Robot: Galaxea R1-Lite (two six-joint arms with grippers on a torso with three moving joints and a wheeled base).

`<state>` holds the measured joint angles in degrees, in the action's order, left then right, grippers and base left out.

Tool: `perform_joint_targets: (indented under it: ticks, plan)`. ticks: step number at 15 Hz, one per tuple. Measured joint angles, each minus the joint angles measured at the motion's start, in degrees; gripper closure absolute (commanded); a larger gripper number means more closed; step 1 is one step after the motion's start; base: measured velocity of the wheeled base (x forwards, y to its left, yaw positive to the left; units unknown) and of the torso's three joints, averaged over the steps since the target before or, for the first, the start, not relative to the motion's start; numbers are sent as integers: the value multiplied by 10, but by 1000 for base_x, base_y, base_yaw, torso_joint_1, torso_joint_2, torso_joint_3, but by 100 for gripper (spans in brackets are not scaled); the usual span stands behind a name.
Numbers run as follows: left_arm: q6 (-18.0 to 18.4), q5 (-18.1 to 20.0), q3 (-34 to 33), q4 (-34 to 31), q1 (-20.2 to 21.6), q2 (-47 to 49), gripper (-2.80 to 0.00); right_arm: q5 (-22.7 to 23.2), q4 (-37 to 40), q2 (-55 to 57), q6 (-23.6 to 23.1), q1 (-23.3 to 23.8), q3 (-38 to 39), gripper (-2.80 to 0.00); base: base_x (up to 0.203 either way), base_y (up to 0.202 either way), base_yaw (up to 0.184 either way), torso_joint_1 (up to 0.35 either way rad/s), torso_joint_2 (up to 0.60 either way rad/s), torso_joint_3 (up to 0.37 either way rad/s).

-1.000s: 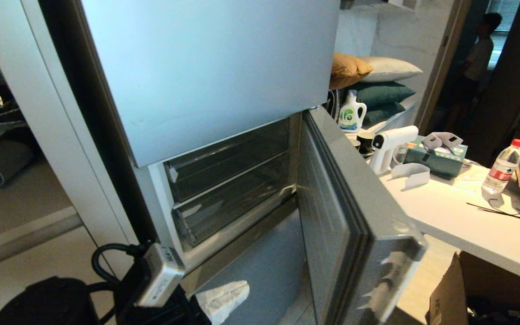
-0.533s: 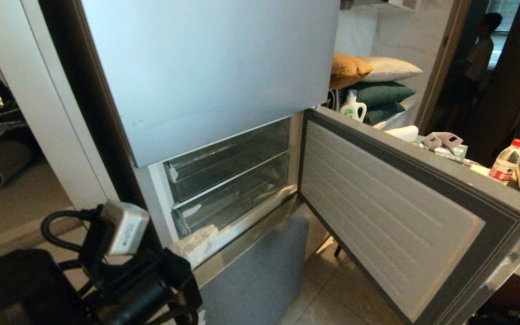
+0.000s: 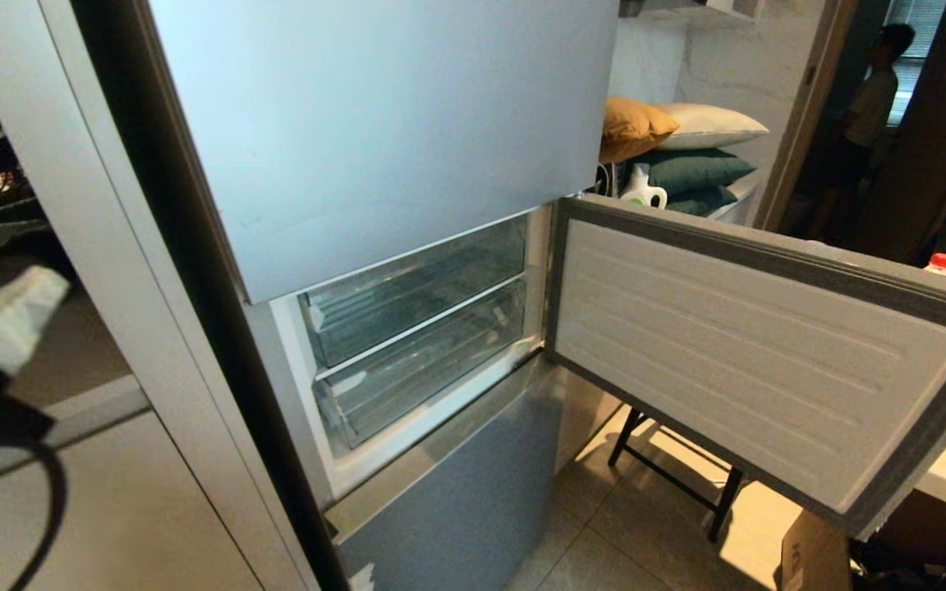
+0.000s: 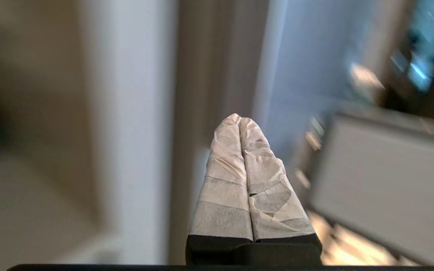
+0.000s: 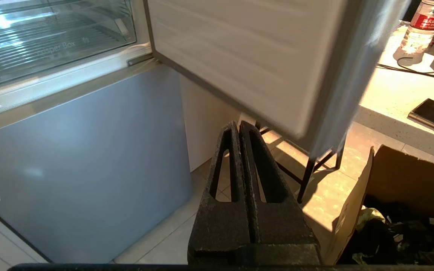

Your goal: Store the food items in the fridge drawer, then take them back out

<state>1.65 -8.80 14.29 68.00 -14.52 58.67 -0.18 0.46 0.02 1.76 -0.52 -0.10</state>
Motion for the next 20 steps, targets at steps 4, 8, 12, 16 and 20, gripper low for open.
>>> perform_joint_targets:
  ticks: [4,8,12,16,20]
  plan:
    - [5,-18,8,-231,87,-224,0,0,0,0,0,0,0,0,0,0,0,0,0,0]
    - [24,-23,-11,-508,126,-396,0,0,0,0,0,0,0,0,0,0,0,0,0,0]
    - [38,-69,-36,-578,160,-452,0,0,0,0,0,0,0,0,0,0,0,0,0,0]
    - [71,55,-115,-619,153,-486,0,1,0,0,0,0,0,0,0,0,0,0,0,0]
    - [91,122,-138,-678,147,-563,0,1,0,0,0,0,0,0,0,0,0,0,0,0]
